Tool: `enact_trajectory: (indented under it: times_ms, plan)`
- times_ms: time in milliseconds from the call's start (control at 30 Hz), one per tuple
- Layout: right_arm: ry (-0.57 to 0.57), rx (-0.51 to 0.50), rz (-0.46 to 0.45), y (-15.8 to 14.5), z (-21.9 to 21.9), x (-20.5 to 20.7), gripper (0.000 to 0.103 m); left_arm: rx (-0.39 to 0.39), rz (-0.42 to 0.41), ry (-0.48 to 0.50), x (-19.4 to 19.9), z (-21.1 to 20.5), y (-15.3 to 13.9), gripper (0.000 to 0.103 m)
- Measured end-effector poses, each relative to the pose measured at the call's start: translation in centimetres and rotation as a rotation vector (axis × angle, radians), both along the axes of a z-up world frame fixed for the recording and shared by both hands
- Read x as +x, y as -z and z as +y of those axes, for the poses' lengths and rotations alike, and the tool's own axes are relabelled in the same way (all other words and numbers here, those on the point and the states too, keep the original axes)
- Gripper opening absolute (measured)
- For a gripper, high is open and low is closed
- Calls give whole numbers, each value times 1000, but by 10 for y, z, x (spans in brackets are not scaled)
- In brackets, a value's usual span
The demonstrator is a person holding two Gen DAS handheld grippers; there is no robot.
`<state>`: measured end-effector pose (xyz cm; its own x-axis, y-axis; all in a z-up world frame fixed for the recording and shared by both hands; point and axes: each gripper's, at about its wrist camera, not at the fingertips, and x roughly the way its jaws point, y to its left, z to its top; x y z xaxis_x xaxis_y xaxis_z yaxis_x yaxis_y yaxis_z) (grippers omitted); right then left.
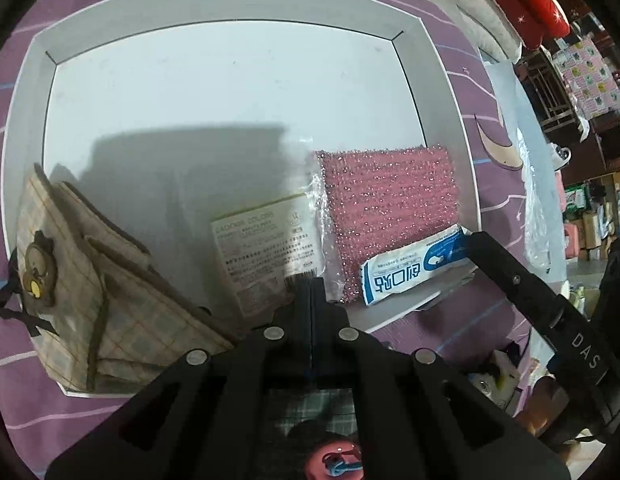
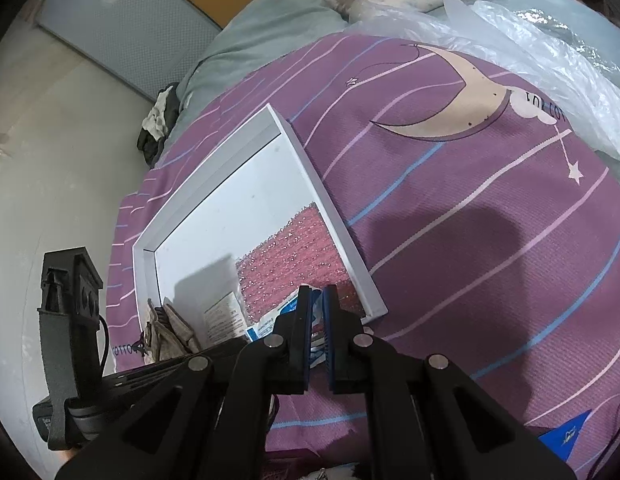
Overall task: Organize soft objects
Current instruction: 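Open both grippers to release the packet and tube, then withdraw, then grasp the dark green plaid pouch with the right gripper and lift it toward the box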
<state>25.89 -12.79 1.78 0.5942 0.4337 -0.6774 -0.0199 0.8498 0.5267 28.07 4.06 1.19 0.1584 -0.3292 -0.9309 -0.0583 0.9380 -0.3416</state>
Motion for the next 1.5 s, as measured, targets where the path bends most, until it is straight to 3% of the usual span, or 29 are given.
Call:
enact_trajectory:
  times_ms: [133,233,300,400,467,633,967,1200,1367,1500]
  plan:
    - [-5,10,-12,-3,-1,-3,4,-68,-10,-14,-4,13,-10,29]
    - [-14,19,-24,-4,-1,-4,4,-122,-19,-26,-10,6,-16,36]
    - [-14,17,-18,-3,-1,-4,4,-97,-53,-30,-14,5,-23,36]
    - [-6,8,-5,-1,-1,-4,4,29,-120,-33,-21,0,-36,37]
    - [5,4,-3,-1,-2,-5,5,68,-151,-25,-27,-3,-41,37]
    - [0,-5,-16,-7,-2,-9,28,150,-213,-43,-42,-6,-53,37]
    - [-71,-16,-36,-22,8,-25,29,135,-307,-159,-75,8,-79,37]
    - [-138,-31,-23,-28,22,-36,29,139,-325,-212,-91,12,-73,37]
    - [-181,-27,4,-26,30,-41,29,212,-372,-309,-106,20,-72,37]
    - [-227,1,20,-26,40,-46,29,176,-363,-313,-110,26,-68,37]
